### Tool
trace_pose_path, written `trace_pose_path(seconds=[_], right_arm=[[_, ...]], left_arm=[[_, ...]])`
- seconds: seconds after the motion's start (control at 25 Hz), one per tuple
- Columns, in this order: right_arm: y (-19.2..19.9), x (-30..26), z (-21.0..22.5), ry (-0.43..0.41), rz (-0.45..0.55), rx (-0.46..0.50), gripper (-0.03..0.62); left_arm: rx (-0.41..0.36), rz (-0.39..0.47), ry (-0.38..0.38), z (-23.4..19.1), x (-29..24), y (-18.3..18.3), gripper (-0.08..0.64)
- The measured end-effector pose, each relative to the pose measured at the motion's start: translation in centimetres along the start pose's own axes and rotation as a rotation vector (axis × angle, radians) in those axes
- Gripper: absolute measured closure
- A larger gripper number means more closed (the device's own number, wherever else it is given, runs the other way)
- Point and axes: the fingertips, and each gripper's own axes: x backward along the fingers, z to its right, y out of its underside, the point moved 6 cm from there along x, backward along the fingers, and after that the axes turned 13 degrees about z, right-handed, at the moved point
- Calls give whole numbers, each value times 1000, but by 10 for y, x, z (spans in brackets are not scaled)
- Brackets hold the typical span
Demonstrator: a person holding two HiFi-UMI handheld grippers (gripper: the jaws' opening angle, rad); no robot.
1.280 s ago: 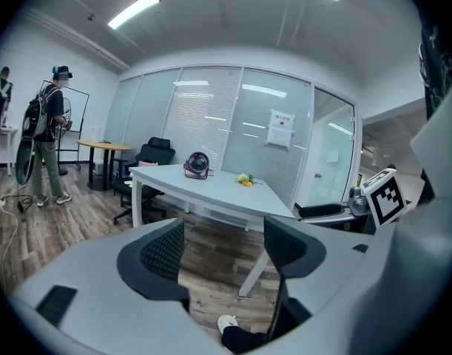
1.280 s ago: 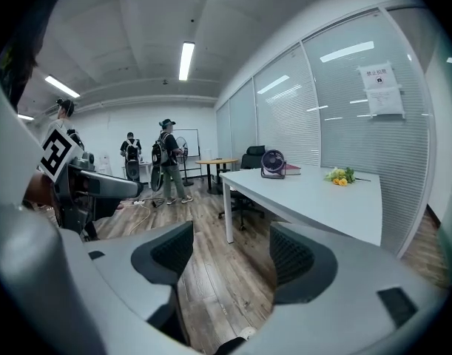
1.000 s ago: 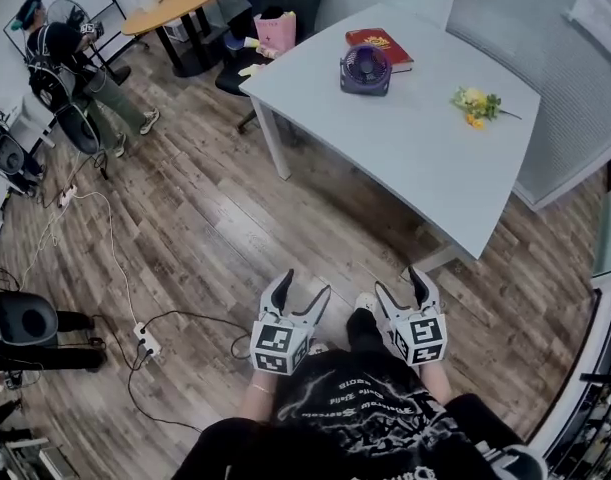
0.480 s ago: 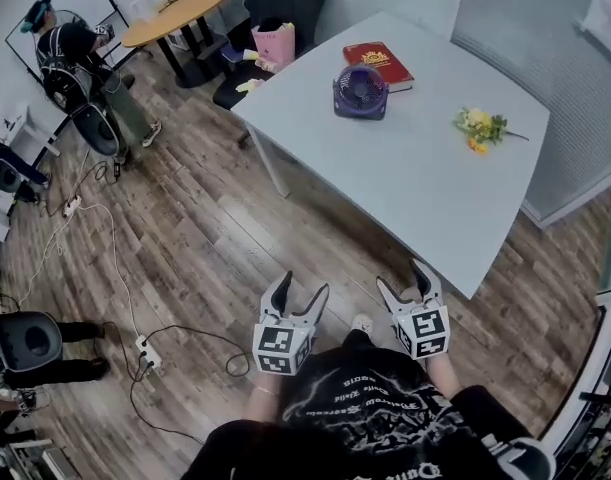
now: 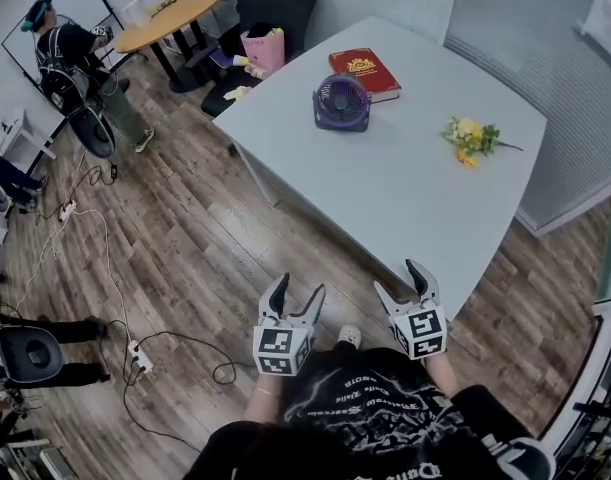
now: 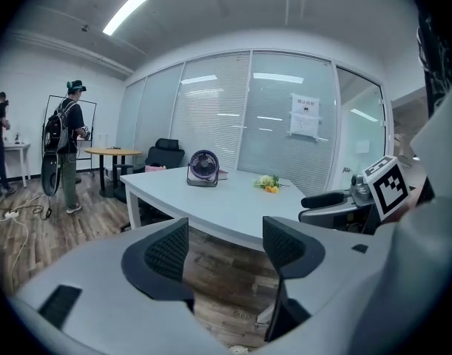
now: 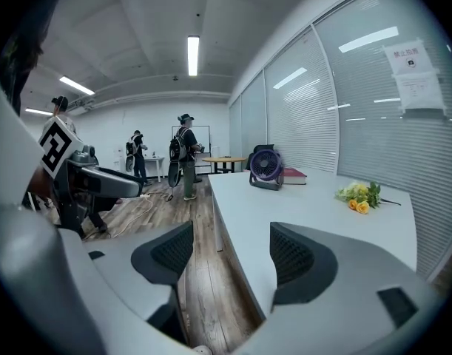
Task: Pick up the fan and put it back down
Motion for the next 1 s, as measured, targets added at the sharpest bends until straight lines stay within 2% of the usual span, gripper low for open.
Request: trace_pose_path(seconds=[0.2,0.4,0.72,1.0], right_arm=[[2,0,7,-21,-15,-12,285],[6,-7,5,-43,-18,-19,285],[3,-20,20,31,-3,-37,285],[-5,-50,29,79,-16,-40,285]], left_arm=[[-21,33,-49,10,-5,-7,250],[-20,12,-42,8,-16,-5,250],[-32,4,35,4,-46,-3,250],[-31,8,97,-20,-91,-13,250]])
